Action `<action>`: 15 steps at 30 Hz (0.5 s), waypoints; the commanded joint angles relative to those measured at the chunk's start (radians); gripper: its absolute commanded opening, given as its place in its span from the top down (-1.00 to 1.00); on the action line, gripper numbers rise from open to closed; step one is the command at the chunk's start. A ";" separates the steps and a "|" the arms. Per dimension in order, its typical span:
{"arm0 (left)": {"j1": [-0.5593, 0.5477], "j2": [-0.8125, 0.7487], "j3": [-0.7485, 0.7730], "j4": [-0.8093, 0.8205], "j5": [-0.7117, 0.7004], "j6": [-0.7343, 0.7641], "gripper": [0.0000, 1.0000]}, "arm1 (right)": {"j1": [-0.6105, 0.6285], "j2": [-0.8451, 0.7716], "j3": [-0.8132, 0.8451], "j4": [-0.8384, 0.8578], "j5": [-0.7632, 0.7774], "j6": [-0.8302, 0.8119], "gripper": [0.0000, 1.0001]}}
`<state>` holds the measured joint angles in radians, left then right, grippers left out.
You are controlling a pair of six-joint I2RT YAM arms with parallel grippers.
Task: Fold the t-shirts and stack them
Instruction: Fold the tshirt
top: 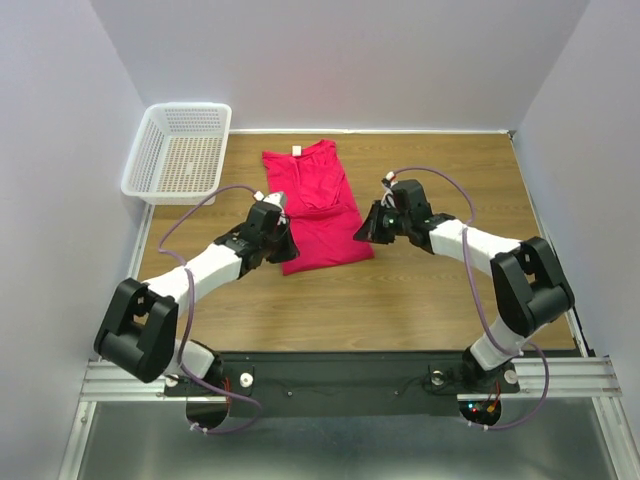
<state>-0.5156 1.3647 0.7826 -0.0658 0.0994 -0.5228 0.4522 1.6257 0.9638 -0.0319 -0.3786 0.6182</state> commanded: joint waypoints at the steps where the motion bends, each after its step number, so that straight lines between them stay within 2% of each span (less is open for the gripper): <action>1: -0.003 0.008 -0.003 0.040 0.069 -0.028 0.76 | -0.010 0.037 -0.005 0.127 -0.049 0.009 0.99; 8: 0.057 0.102 -0.031 0.017 0.085 -0.022 0.79 | -0.044 0.100 -0.056 0.148 -0.051 -0.002 0.99; 15: 0.155 0.204 -0.075 0.041 0.209 0.006 0.79 | -0.104 0.169 -0.146 0.156 -0.062 0.008 0.99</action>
<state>-0.3870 1.5360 0.7273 -0.0372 0.2298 -0.5434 0.3752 1.7649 0.8532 0.0788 -0.4252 0.6254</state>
